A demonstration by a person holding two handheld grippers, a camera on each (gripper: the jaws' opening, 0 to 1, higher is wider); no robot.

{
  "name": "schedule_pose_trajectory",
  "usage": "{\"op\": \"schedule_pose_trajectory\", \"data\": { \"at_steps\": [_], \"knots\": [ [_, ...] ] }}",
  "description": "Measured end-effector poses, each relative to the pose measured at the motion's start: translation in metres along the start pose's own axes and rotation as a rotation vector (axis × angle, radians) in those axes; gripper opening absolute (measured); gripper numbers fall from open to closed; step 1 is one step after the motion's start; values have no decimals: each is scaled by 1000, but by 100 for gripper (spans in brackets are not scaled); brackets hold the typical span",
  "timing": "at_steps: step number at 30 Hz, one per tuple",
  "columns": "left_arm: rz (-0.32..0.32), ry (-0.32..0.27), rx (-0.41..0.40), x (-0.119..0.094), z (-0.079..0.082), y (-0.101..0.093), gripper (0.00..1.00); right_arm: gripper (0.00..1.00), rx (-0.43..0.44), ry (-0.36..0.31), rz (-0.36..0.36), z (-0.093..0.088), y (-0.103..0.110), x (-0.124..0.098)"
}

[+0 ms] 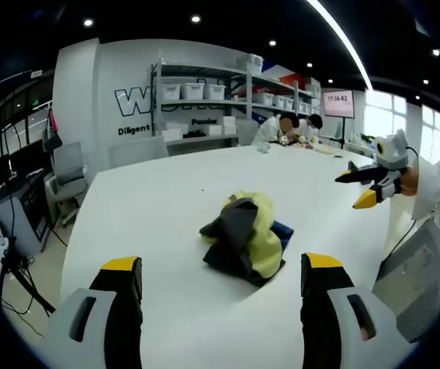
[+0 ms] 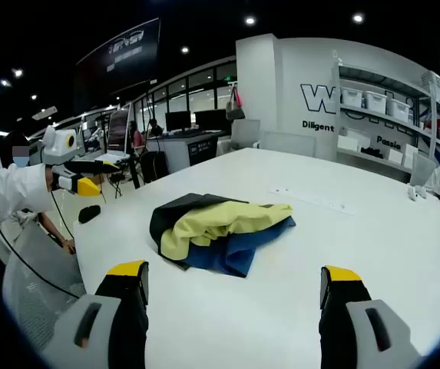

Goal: Fold the garment on the visible template until the final outline fits inside the template.

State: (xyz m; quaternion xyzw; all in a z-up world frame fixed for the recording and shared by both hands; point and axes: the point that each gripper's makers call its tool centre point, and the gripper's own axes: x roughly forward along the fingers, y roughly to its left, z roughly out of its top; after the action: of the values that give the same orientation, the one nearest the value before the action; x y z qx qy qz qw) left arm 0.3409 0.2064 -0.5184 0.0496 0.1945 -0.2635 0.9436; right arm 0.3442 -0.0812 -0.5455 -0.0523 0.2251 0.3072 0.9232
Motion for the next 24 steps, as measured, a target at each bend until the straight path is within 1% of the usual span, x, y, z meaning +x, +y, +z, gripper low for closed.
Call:
{"op": "schedule_pose_trajectory", "data": {
  "at_steps": [24],
  "knots": [
    [1, 3, 2, -1, 0, 1, 82, 94, -1, 1, -2, 0, 1, -2]
  ]
}}
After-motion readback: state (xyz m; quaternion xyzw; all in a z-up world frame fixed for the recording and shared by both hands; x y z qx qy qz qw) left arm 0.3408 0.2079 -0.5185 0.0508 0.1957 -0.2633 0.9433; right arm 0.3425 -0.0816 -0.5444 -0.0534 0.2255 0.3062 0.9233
